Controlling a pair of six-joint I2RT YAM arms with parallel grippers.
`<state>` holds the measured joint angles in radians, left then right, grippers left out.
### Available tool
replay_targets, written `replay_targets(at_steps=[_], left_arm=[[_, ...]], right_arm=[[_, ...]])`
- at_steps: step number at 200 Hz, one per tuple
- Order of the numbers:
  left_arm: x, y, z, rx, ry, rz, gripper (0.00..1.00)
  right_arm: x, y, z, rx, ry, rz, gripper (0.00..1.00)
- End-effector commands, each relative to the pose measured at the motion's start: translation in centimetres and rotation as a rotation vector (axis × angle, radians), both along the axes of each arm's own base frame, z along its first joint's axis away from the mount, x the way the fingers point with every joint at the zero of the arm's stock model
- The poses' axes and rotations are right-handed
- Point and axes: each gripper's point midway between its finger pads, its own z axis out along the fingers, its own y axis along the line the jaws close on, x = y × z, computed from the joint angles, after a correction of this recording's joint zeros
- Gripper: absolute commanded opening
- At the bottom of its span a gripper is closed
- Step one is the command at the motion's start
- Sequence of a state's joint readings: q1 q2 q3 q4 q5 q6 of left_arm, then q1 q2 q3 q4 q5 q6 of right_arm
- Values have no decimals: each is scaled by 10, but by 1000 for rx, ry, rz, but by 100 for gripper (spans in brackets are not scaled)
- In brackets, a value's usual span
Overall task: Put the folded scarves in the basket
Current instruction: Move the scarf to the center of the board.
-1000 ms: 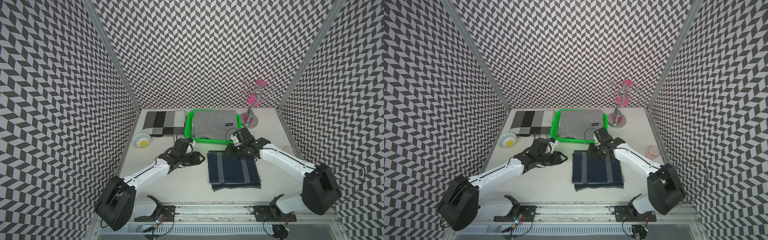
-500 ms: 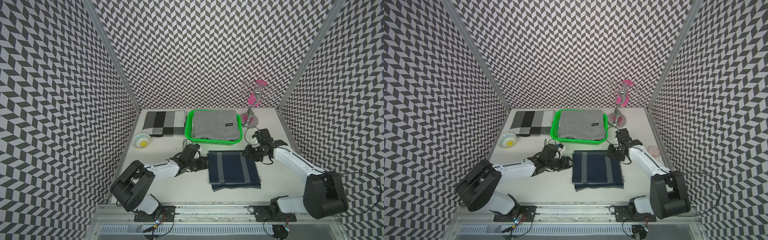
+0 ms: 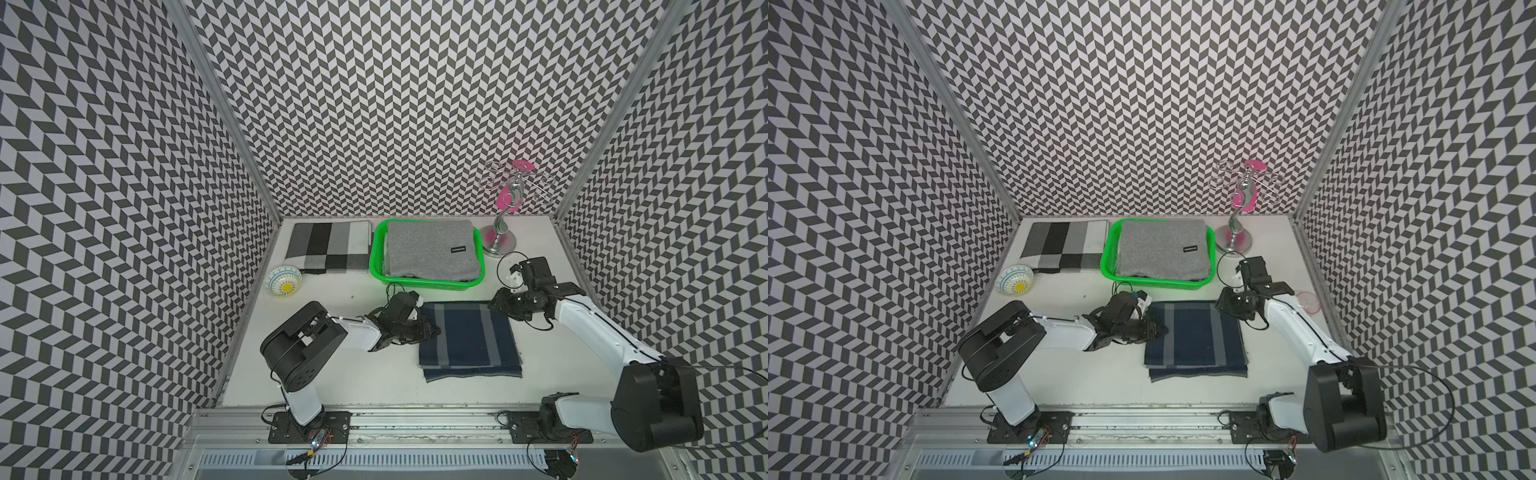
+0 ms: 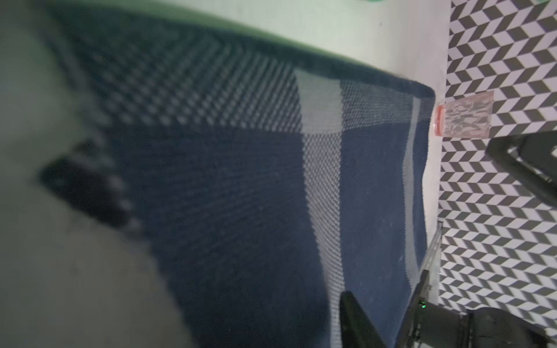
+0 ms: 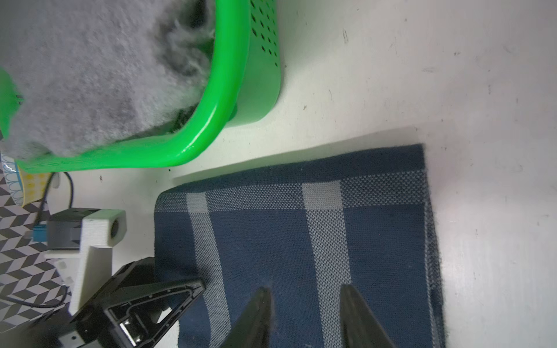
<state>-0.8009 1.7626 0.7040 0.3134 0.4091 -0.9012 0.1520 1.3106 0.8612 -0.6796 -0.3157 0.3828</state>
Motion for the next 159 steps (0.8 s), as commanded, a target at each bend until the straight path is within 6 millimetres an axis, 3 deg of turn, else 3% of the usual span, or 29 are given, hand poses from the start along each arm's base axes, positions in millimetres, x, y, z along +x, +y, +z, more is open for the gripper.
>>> replay_targets(at_steps=[1, 17, 66, 86, 99, 109, 131, 159], left_arm=[[-5, 5, -7, 20, 29, 11, 15], [2, 24, -2, 35, 18, 43, 0], [26, 108, 4, 173, -23, 102, 0], [27, 126, -5, 174, 1, 84, 12], [25, 127, -15, 180, 41, 60, 30], [26, 127, -18, 186, 52, 57, 35], [37, 129, -4, 181, -15, 111, 47], [54, 135, 17, 175, -92, 188, 53]], right_arm=[[-1, -1, 1, 2, -28, 17, 41], [-3, -1, -2, 5, -29, 17, 41], [-3, 10, -16, 60, -68, 72, 42], [1, 23, -20, 137, -85, 102, 44], [3, 31, -25, 189, -87, 121, 46], [6, 38, -25, 227, -109, 148, 49], [13, 45, -30, 255, -141, 179, 56], [10, 51, -44, 292, -117, 189, 58]])
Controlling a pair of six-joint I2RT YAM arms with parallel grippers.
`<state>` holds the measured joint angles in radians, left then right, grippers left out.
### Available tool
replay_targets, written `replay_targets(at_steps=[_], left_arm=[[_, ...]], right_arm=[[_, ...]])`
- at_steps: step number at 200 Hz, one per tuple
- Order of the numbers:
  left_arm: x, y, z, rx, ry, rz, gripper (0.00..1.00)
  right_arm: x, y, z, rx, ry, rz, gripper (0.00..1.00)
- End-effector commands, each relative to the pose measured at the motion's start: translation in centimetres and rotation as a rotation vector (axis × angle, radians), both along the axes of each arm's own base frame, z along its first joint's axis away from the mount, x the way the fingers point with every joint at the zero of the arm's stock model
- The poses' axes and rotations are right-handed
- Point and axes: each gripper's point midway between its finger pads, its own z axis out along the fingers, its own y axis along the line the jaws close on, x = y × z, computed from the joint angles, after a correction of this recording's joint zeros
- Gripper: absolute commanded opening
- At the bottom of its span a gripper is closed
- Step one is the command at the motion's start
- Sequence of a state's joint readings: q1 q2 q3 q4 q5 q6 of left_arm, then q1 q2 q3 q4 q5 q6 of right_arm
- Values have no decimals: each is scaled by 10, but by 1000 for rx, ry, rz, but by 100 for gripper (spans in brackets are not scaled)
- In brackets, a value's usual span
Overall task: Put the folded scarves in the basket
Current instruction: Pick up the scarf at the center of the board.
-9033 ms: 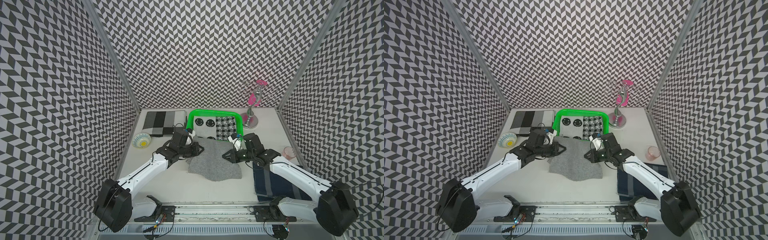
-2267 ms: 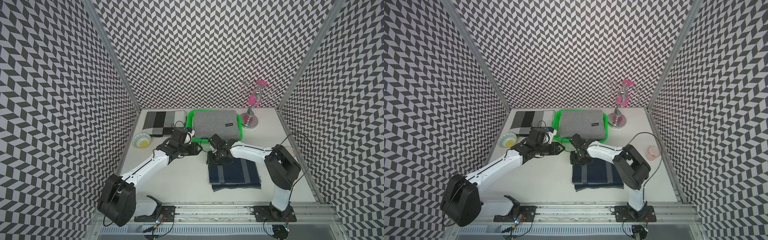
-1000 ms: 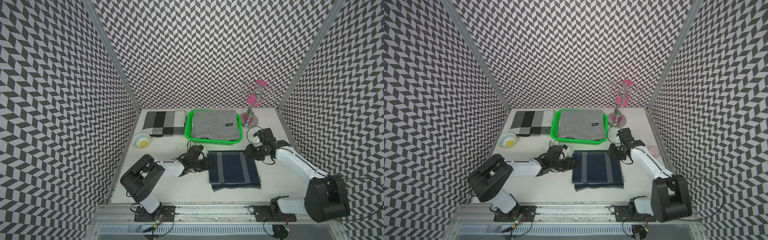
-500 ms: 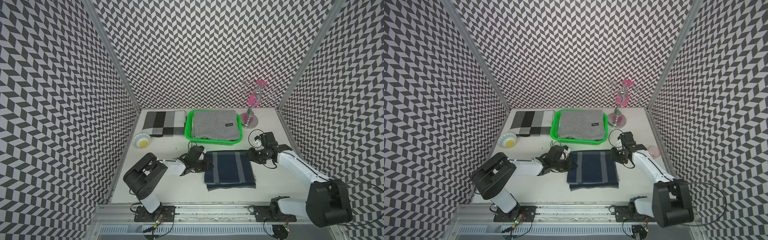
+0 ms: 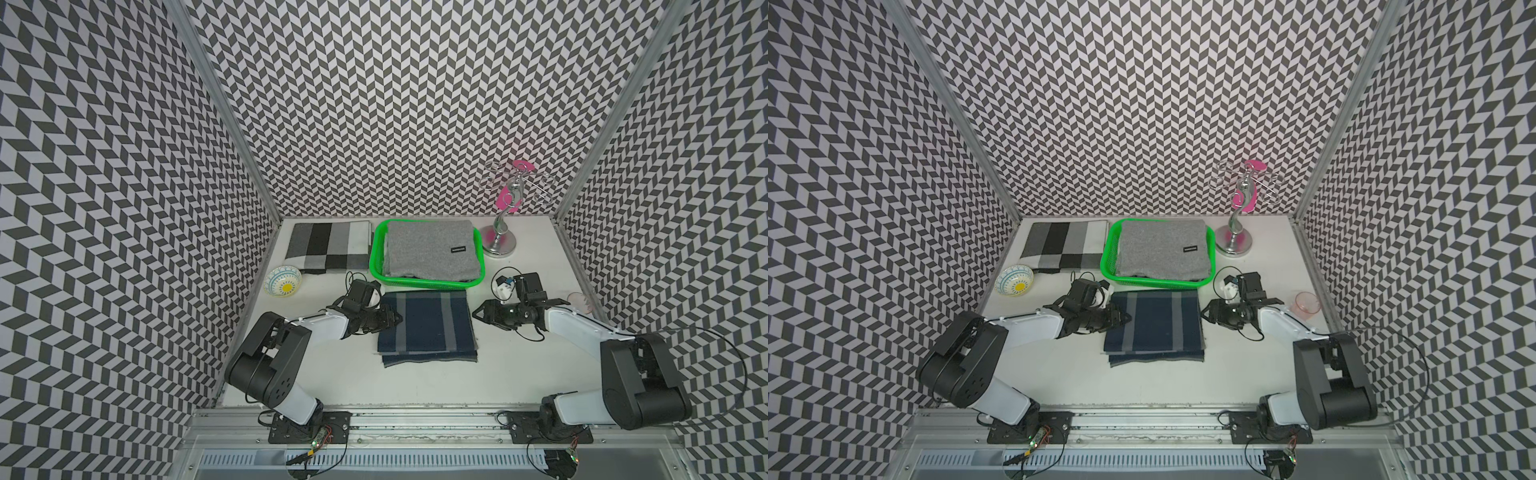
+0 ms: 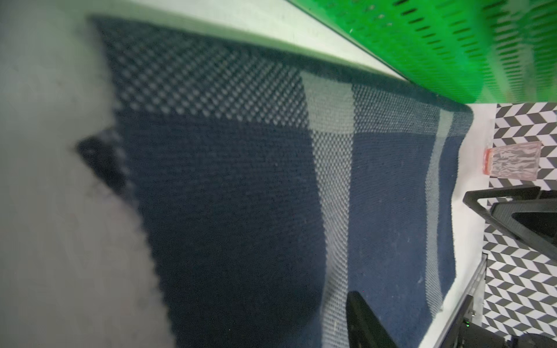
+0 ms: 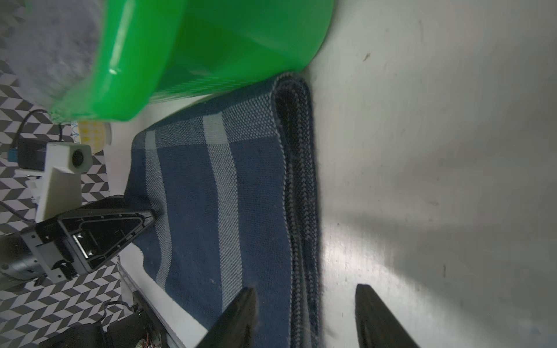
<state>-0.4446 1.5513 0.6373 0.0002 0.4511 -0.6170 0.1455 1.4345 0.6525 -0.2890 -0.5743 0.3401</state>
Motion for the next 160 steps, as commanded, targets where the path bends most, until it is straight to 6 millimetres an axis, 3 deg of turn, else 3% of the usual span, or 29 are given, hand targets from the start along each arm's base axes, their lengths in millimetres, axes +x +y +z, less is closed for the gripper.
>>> replay_targets(at_steps=[1, 34, 80, 114, 130, 160], left_arm=[[7, 10, 10, 32, -51, 50, 53], [11, 16, -4, 30, -5, 93, 57], [8, 4, -11, -21, -3, 63, 56], [2, -14, -11, -63, -1, 16, 48], [-1, -21, -8, -64, -10, 4, 43], [-4, -28, -6, -75, -14, -10, 21]], right_arm=[[11, 12, 4, 76, -73, 37, 58], [8, 19, -15, 23, -28, 65, 60], [-2, 40, -32, 19, 11, 134, 59], [-19, 63, -42, 61, 43, 206, 52], [-24, 65, -46, 52, 55, 211, 47], [-28, 67, -45, 85, 48, 212, 26]])
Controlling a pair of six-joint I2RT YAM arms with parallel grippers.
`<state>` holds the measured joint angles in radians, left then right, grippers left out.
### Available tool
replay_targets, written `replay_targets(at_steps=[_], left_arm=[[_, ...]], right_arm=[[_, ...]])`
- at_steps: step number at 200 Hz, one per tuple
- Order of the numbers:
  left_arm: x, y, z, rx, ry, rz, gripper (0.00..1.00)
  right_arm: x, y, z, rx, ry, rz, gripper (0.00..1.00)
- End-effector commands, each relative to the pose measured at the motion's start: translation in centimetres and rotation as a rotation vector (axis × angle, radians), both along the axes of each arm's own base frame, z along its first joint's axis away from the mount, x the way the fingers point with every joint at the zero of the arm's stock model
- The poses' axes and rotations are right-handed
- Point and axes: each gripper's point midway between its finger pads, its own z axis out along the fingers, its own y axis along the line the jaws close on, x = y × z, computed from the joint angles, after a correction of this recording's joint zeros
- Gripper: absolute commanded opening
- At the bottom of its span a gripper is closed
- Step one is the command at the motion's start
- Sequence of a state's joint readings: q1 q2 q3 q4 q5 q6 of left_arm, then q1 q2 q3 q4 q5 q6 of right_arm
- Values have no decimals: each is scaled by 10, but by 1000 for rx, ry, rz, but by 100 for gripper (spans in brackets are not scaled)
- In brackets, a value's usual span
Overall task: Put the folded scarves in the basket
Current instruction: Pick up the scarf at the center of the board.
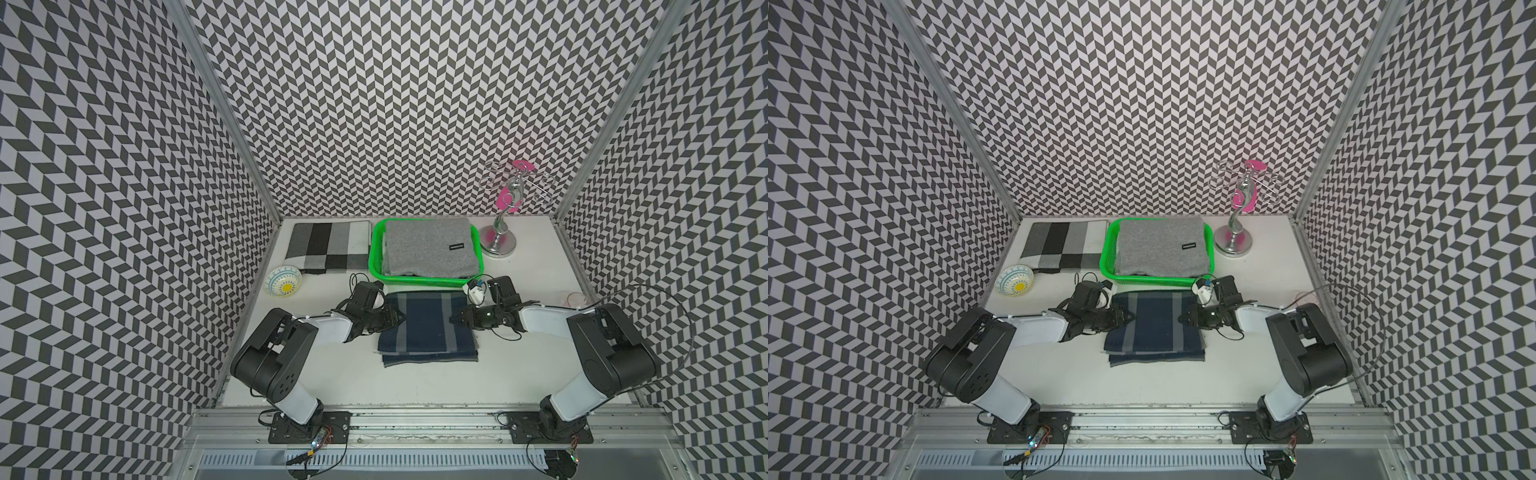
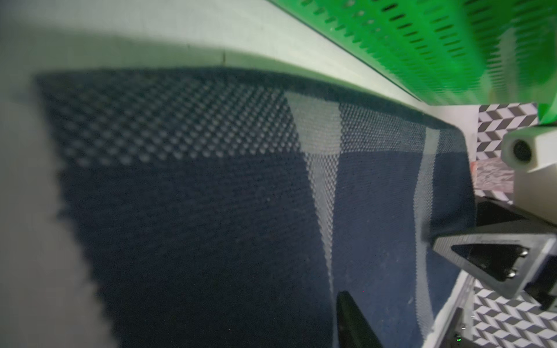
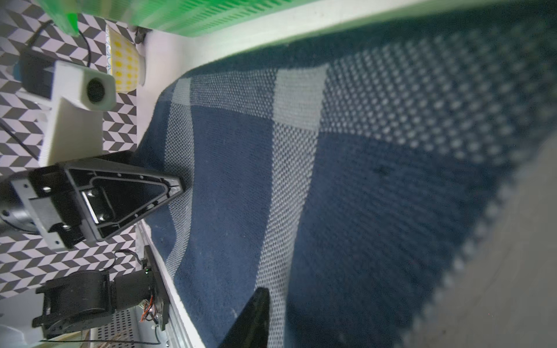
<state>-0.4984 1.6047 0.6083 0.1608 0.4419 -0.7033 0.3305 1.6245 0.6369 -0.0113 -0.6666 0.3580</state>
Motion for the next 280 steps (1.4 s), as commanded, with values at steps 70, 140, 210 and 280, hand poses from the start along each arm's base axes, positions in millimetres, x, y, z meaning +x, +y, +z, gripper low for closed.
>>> replay_targets(at_steps=[70, 140, 210, 280], left_arm=[[-7, -16, 33, -30, -55, -44, 0], [-21, -28, 91, -94, -80, -37, 0], [-14, -34, 178, -128, -237, -41, 0], [55, -34, 245, -164, -388, -21, 0]], right_arm=[[-10, -2, 20, 7, -12, -12, 0], [-32, -6, 67, 23, -59, -7, 0], [-23, -6, 147, 57, -231, -22, 0], [55, 0, 217, 51, -423, -73, 0]])
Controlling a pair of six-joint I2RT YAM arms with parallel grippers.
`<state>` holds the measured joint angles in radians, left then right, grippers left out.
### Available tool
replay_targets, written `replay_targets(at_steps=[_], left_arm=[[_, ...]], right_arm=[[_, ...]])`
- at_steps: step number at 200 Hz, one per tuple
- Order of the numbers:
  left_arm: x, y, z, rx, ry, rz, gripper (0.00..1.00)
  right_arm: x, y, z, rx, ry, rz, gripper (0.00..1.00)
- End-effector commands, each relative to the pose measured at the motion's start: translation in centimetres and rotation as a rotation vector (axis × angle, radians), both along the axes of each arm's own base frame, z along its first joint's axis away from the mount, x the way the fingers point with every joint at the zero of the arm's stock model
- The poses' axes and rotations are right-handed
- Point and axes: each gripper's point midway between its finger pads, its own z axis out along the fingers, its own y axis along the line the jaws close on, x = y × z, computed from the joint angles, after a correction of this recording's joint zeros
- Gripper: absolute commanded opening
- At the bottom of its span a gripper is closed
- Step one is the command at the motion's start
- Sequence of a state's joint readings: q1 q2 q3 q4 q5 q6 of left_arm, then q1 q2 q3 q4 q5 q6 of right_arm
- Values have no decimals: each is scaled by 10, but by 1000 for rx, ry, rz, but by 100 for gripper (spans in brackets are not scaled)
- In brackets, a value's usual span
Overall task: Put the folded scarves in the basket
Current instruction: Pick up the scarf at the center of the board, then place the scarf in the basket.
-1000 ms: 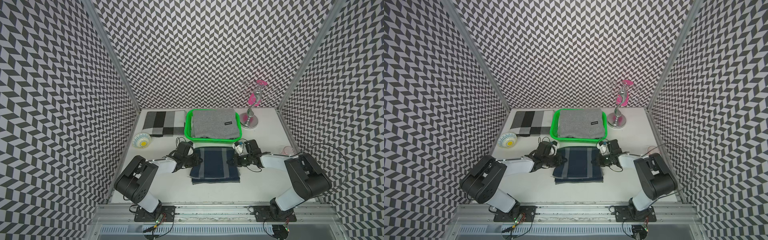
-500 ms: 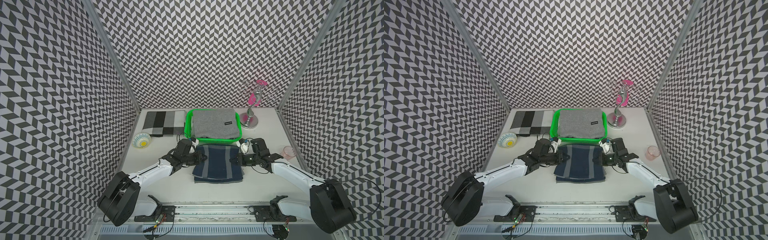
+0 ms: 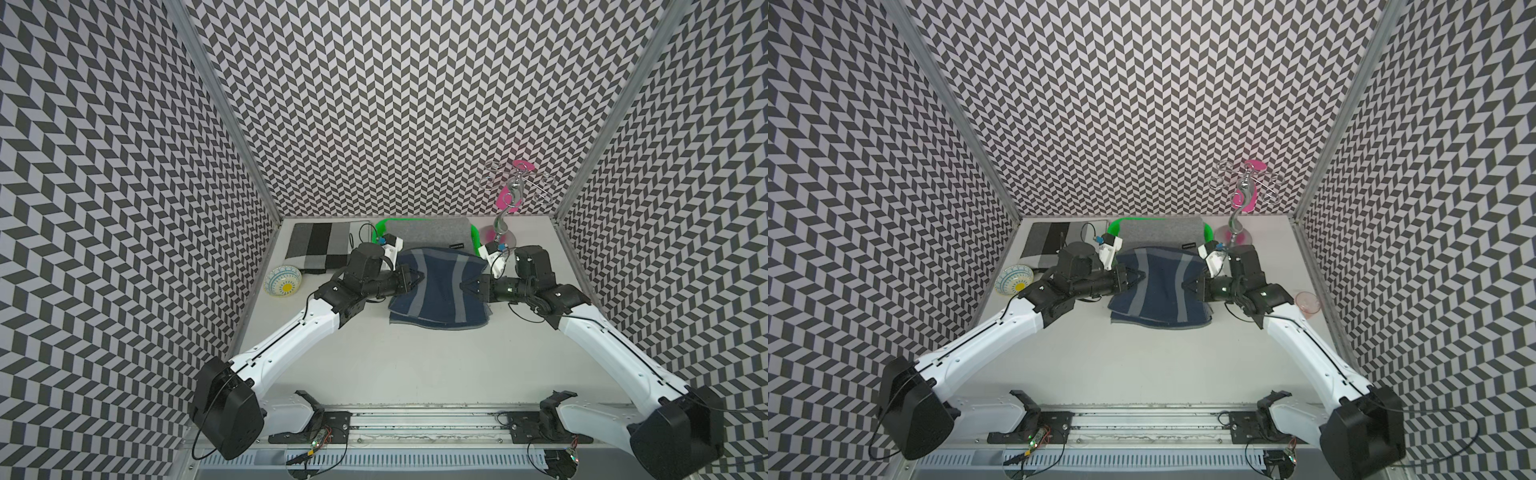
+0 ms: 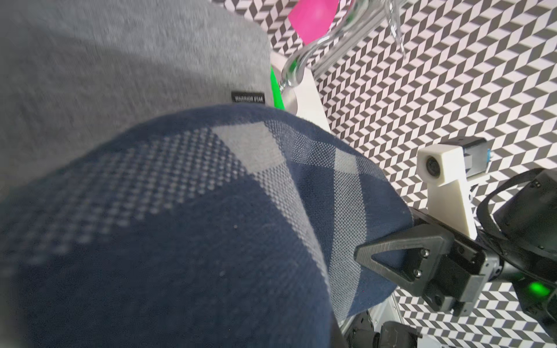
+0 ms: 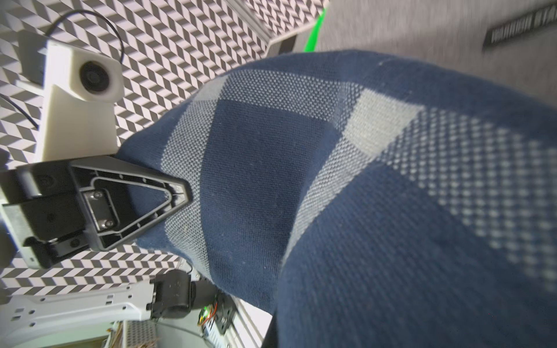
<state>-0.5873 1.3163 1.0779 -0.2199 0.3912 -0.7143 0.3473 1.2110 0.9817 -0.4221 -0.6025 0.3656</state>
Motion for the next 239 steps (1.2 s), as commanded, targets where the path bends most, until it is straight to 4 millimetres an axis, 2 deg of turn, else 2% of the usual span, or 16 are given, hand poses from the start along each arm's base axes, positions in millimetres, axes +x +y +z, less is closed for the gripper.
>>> replay_targets(at_steps=[1, 22, 51, 74, 89, 138, 163, 190, 225, 239], left_arm=[[35, 11, 14, 1, -58, 27, 0], [71, 15, 18, 2, -95, 46, 0], [116, 16, 2, 45, -99, 53, 0], [145, 13, -13, 80, -118, 69, 0], [162, 12, -27, 98, -108, 72, 0], [213, 14, -56, 173, -107, 105, 0], [228, 20, -75, 188, -72, 123, 0], [227, 25, -88, 212, -35, 138, 0], [223, 44, -108, 246, 16, 185, 0], [224, 45, -115, 255, 34, 173, 7]], right_arm=[[40, -3, 15, -15, -85, -50, 0], [84, -5, 23, -2, -114, -78, 0], [140, -11, 18, -40, -101, -84, 0], [174, -13, 4, -72, -81, -83, 0], [191, -16, -13, -98, -64, -102, 0], [213, -22, -53, -142, -13, -139, 0], [219, -26, -68, -161, 14, -154, 0], [222, -35, -87, -216, 42, -170, 0], [226, -48, -102, -245, 73, -192, 1], [229, -53, -103, -259, 74, -200, 2]])
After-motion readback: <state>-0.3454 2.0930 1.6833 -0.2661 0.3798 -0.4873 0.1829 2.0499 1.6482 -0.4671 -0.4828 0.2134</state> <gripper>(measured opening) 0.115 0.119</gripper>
